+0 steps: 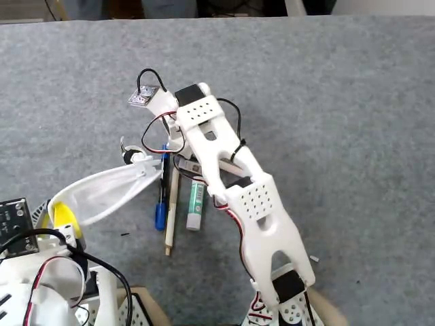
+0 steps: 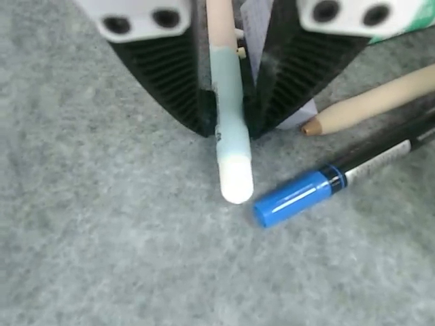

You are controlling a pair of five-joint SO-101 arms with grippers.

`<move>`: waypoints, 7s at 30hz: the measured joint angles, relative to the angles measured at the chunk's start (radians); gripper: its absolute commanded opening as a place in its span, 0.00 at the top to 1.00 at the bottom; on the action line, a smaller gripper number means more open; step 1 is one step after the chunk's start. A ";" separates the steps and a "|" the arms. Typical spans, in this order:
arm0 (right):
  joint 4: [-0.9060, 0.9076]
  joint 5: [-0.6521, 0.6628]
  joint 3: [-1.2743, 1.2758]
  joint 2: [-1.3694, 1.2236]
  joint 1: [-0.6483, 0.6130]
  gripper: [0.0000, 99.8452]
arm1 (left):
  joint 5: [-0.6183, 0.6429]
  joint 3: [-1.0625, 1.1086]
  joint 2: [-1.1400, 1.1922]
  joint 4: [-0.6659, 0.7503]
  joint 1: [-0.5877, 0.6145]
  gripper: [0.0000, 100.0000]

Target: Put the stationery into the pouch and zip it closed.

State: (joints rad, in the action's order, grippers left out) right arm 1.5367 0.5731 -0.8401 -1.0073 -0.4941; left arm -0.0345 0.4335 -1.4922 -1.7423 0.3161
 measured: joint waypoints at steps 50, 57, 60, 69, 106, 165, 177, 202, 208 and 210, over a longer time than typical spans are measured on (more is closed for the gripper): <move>0.212 -0.319 0.190 1.413 -0.236 0.99 | 0.005 0.080 -0.002 -0.006 0.000 0.97; 0.101 -0.264 0.198 1.475 -0.408 0.99 | 0.006 0.080 -0.002 -0.006 0.000 0.97; 0.026 -0.203 0.198 1.476 -0.534 0.99 | 0.008 0.080 -0.002 -0.006 0.000 0.97; -0.302 -0.247 0.319 1.482 -0.671 0.99 | 0.008 0.080 -0.002 -0.006 0.000 0.97; -0.635 -0.629 0.858 1.620 -0.525 0.78 | 0.008 0.080 -0.002 -0.006 0.000 0.97; -0.040 -0.120 0.502 0.431 -0.069 0.76 | 0.008 0.084 -0.002 -0.005 0.000 0.97; 0.058 -0.118 0.132 0.107 -0.069 0.76 | 0.008 0.109 -0.081 -0.012 0.000 0.97; 0.221 -0.081 -0.322 -0.095 0.026 0.96 | 0.008 0.109 -0.084 -0.014 0.000 0.97; 0.221 -0.081 -0.324 -0.095 0.028 0.96 | 0.008 0.109 -0.084 -0.014 0.000 0.97; 0.221 -0.081 -0.324 -0.083 0.028 0.96 | 0.008 0.109 -0.084 -0.014 0.000 0.97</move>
State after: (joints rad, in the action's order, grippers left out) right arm 1.7576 0.4918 -1.1638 -1.0902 -0.4664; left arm -0.0269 0.5424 -1.5766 -1.7561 0.3161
